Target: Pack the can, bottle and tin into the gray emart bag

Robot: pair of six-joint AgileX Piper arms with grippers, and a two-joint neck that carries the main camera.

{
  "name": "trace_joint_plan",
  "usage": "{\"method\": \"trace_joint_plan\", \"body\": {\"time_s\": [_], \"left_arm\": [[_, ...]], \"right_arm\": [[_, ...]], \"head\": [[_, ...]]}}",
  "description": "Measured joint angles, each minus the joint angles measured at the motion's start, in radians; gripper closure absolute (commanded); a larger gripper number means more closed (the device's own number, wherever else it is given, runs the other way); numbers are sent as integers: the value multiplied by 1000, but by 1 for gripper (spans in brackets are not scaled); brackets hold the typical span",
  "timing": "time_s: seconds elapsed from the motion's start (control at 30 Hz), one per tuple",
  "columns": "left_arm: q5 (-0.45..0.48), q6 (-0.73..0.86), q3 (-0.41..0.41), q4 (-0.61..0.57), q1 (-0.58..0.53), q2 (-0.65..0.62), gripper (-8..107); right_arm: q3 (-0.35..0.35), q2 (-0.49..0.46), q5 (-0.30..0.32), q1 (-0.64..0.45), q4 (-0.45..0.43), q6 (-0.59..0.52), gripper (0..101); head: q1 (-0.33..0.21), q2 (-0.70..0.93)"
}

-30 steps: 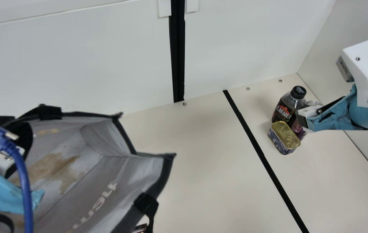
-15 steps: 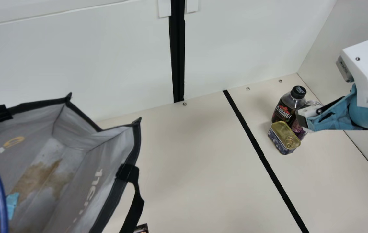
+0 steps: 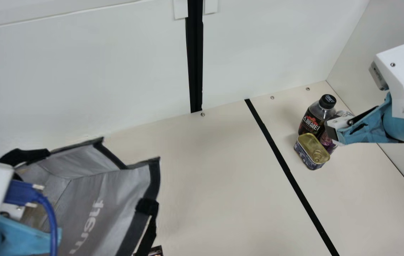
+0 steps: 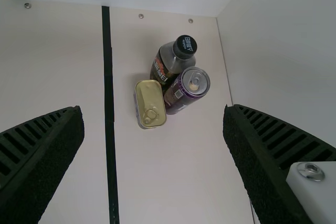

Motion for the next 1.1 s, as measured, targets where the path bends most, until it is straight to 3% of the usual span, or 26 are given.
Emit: {"method": "trace_joint_plan", "body": {"time_s": [0.47,1.1], "left_arm": [[0,-120,36,-100,-78,48,89],[-21,-227,-61,-243,-158,168,89]], "right_arm": [[0,0,0,0,0,0,10],[0,0,0,0,0,0,10]], "head": [[2,0],[0,2]]}}
